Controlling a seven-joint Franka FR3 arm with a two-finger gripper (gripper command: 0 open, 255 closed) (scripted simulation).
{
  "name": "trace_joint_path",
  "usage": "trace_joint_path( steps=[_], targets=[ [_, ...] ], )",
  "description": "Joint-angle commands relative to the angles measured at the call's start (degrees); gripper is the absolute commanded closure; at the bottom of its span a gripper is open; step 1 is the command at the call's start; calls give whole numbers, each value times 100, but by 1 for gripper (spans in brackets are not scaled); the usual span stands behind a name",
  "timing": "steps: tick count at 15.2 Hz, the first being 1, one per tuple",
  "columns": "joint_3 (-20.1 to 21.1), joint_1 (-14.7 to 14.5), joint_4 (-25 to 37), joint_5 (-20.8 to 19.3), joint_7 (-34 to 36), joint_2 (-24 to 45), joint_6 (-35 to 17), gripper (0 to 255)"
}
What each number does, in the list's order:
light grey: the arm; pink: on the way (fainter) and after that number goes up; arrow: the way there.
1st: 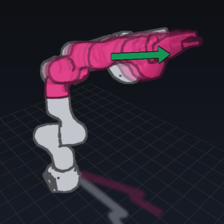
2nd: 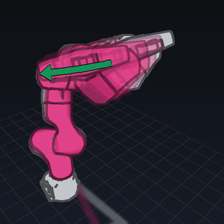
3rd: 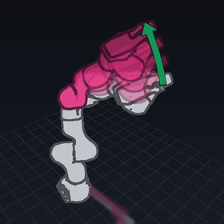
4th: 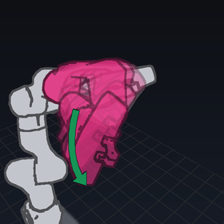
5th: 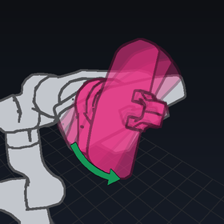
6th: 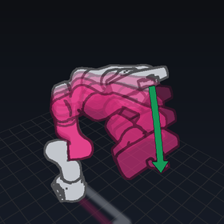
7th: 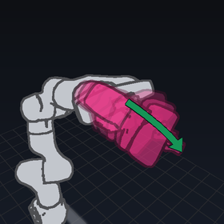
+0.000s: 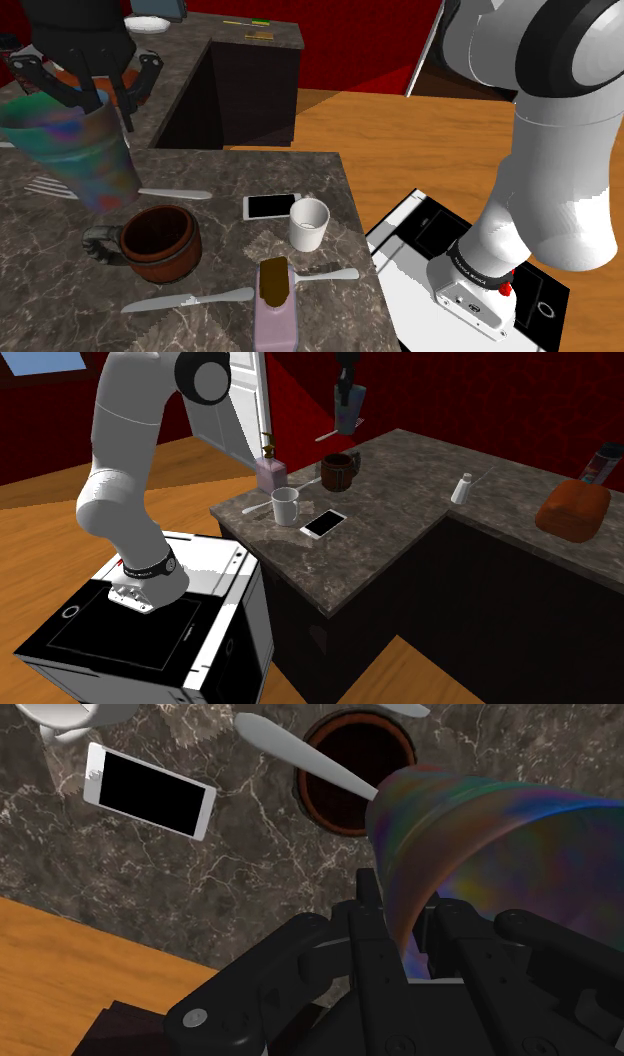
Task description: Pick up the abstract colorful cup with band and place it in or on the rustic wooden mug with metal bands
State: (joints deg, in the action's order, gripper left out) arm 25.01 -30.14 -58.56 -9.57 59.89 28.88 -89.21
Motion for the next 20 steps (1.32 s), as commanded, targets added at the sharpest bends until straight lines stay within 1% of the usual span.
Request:
trace_joint_path(
  steps=[1,7,14,17,20],
  targets=[
    [9,64,-318,36,2,-100,-225,255],
    [16,197,-1059,99,-4,-270,-794,255],
    [10,291,-1733,125,-4,-354,-1381,255],
    [5,314,-1936,125,-2,-362,-1574,255],
    [5,313,-1934,124,-2,-361,-1573,255]
  ],
)
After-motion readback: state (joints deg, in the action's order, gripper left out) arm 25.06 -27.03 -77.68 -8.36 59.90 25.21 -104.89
